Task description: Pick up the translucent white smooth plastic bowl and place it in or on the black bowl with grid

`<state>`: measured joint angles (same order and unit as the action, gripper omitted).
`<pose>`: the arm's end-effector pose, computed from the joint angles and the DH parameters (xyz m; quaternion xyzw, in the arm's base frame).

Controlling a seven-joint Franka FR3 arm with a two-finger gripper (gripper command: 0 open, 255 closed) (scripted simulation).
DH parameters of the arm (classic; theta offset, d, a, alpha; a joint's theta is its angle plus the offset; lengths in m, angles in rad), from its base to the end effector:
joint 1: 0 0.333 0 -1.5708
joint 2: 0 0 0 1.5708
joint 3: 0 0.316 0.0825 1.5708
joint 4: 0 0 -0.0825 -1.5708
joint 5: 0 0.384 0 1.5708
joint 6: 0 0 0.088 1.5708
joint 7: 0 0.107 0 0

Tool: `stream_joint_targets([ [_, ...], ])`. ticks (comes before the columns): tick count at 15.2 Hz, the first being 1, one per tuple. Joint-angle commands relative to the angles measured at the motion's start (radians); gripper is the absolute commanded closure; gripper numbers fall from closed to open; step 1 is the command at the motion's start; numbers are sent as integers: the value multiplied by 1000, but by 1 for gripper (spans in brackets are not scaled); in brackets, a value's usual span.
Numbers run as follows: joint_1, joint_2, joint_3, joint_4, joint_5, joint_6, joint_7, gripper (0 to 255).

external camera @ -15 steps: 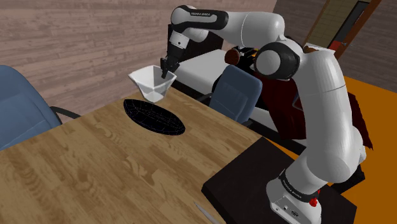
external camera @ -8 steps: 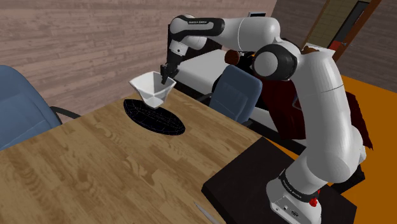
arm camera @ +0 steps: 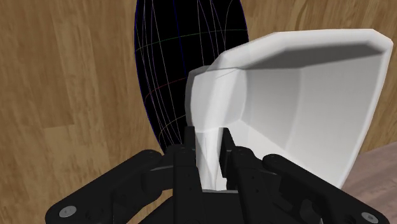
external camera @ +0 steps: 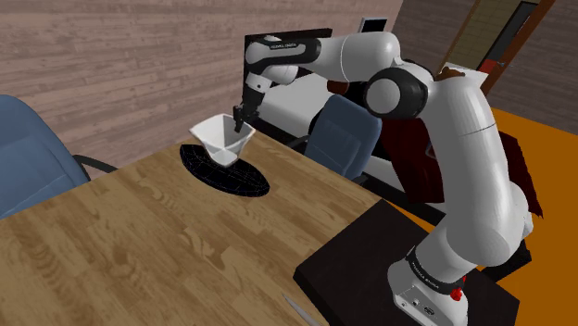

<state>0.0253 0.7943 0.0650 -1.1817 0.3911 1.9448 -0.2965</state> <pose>0.7515 0.0799 0.3170 -0.9734 -0.1062 -0.0064 0.2030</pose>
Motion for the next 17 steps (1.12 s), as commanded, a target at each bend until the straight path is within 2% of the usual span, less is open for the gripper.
stream_joint_targets([
  [1, -1, 10, 1, -6, 2, 16, -8, 255],
  [11, -1, 25, 2, -16, 5, 40, -18, 255],
  [12, -1, 26, 2, -14, 5, 39, -17, 0],
  [17, -1, 25, 2, -16, 5, 40, -18, 0],
])
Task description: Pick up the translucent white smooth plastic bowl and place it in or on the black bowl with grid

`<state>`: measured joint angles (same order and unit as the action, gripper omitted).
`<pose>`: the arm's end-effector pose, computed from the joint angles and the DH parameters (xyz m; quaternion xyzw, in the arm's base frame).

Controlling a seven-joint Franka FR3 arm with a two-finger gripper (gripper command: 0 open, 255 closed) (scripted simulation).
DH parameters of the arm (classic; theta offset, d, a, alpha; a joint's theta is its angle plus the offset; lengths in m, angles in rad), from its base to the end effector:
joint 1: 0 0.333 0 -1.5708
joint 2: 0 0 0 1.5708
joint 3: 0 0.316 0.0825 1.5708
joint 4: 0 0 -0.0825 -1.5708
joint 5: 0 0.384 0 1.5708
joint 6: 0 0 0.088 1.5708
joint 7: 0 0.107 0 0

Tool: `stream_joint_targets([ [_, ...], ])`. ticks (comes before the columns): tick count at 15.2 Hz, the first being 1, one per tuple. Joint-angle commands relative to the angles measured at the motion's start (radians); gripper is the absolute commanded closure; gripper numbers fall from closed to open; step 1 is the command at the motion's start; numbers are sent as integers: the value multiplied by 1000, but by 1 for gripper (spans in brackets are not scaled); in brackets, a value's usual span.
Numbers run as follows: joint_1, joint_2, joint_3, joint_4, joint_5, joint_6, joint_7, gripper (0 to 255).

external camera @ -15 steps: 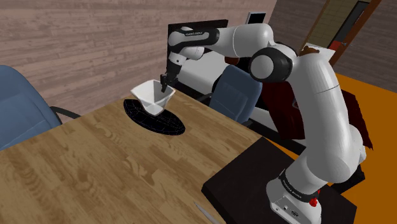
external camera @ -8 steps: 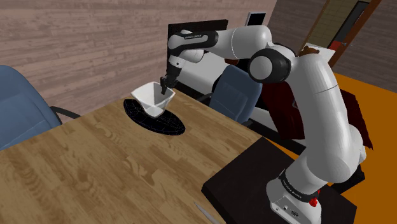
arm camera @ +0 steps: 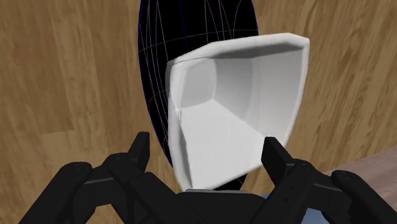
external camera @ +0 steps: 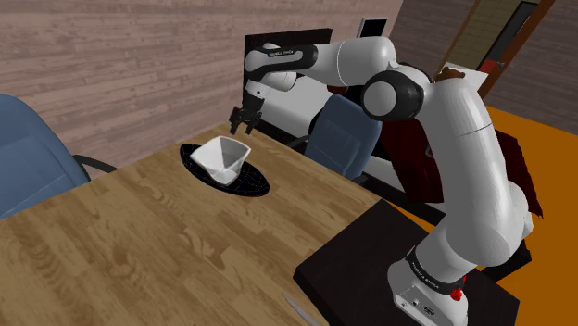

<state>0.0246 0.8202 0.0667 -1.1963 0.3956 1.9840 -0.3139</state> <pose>0.7523 0.0790 0.2937 -0.9733 -0.1064 -0.0074 0.2032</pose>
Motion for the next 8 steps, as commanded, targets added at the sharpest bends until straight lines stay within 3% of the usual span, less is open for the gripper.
stream_joint_targets([
  [1, -7, -13, -2, 9, -2, -23, 2, 0],
  [4, -26, -40, -7, 49, -8, -94, 8, 0],
  [8, -26, -40, -7, 49, -8, -94, 8, 0],
])
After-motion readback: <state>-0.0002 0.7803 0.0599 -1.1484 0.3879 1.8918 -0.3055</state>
